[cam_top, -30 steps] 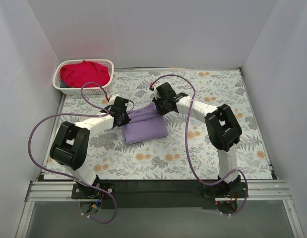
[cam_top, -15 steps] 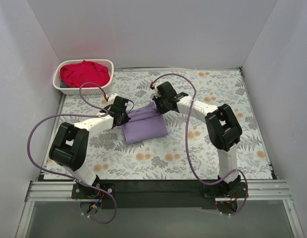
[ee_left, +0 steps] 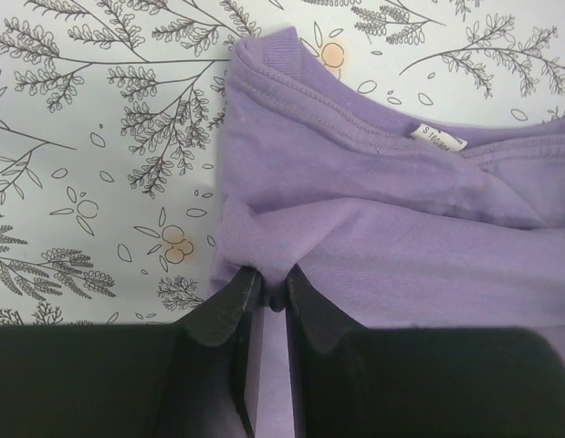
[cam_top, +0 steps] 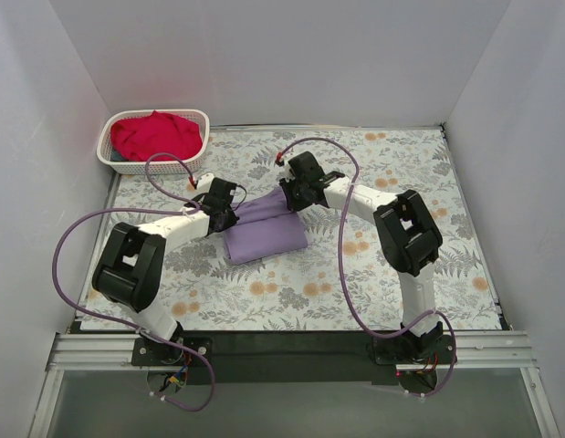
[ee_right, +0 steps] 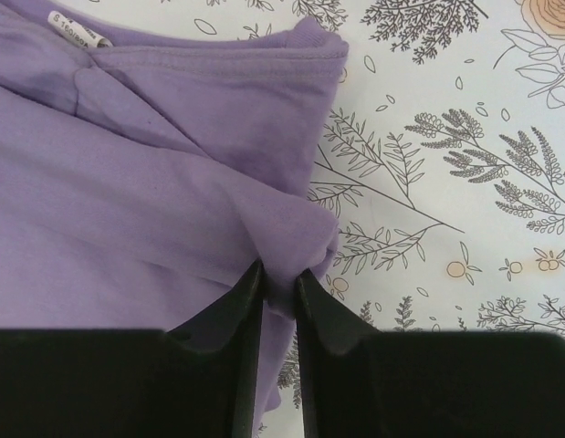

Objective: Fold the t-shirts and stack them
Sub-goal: Fold the tshirt

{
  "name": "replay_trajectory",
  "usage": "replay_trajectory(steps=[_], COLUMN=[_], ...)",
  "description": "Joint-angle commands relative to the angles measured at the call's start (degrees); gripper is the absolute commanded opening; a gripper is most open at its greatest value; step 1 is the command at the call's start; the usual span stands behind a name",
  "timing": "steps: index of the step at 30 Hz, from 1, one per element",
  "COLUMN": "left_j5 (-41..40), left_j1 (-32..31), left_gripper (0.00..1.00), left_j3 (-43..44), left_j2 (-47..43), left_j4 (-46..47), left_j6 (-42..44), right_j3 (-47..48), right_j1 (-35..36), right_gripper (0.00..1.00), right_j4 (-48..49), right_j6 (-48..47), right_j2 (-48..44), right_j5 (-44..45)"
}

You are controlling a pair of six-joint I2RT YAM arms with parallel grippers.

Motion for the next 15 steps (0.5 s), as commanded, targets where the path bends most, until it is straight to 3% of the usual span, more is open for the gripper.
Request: replay_trajectory(steps=[1, 6, 12, 15], left_j5=[-3.85, -5.61, -3.33, 0.70], left_j1=[1.18, 1.27, 1.27, 1.10], left_gripper=[0.15, 0.32, 0.56, 0.60], left_j3=[0.32, 0.05, -1.79, -3.20], left_j2=[-2.97, -7.45, -12.98, -15.89], left_j4=[-1.25, -3.71, -5.21, -5.03], left_j6=[0.81, 1.16, 0.11, 0.02], right_j3=[2.00, 1.91, 0.51, -1.15], right_j1=[-1.29, -1.20, -1.11, -0.94], right_gripper=[0.24, 0.37, 0.39, 0.39], right_j4=[0.95, -0.02, -0.72, -0.46], right_j6=[-1.04, -1.04, -2.00, -3.23], right_j2=[-0.59, -5.42, -9.47, -10.44], right_j5=[0.76, -0.20, -2.40, -3.98])
